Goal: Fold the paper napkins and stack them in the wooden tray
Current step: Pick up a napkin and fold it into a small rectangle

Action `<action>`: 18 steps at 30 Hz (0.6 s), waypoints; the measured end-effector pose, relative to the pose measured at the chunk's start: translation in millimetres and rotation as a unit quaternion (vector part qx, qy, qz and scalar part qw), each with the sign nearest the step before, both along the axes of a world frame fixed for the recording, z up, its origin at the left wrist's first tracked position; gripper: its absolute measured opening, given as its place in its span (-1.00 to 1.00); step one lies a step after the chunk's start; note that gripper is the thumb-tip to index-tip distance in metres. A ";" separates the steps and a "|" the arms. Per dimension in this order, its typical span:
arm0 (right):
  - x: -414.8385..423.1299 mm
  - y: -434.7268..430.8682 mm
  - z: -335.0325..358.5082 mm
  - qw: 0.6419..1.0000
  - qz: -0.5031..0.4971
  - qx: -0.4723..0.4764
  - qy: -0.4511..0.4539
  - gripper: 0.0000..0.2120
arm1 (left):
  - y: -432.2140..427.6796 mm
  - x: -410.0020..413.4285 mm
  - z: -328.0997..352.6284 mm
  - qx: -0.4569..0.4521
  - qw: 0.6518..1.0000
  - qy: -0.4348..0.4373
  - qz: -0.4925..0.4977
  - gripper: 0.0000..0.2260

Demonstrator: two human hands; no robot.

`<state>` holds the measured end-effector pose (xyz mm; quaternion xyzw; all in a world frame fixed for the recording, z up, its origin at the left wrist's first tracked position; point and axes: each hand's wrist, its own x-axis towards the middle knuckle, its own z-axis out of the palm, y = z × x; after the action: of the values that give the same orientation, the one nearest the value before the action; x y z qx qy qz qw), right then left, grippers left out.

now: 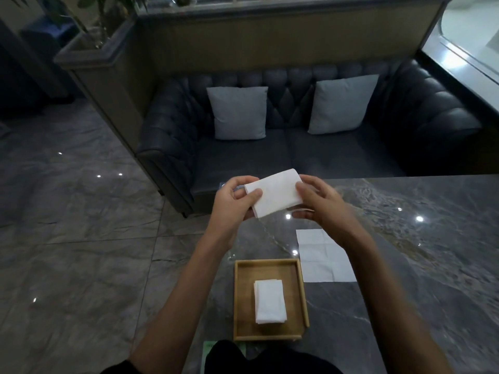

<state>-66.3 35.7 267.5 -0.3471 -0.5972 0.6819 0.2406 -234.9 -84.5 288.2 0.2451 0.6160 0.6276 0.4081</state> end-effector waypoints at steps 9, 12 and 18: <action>0.8 3.1 18.0 0.983 0.033 0.177 -0.036 -0.82 | -8.6 -1.6 -14.1 -0.049 0.993 0.039 -0.102 -0.82; 0.6 4.2 24.9 0.959 0.114 0.240 -0.099 -0.82 | -6.5 -0.2 -19.2 -0.045 0.990 0.073 -0.108 -0.81; 3.6 -7.6 9.7 0.983 0.096 0.140 -0.073 -0.68 | -9.6 2.4 -27.3 -0.025 0.996 0.076 -0.032 -0.90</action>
<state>-62.7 28.1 277.2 -0.3000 -0.7331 0.5844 0.1763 -232.5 -94.1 260.9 0.3011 0.6525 0.5786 0.3857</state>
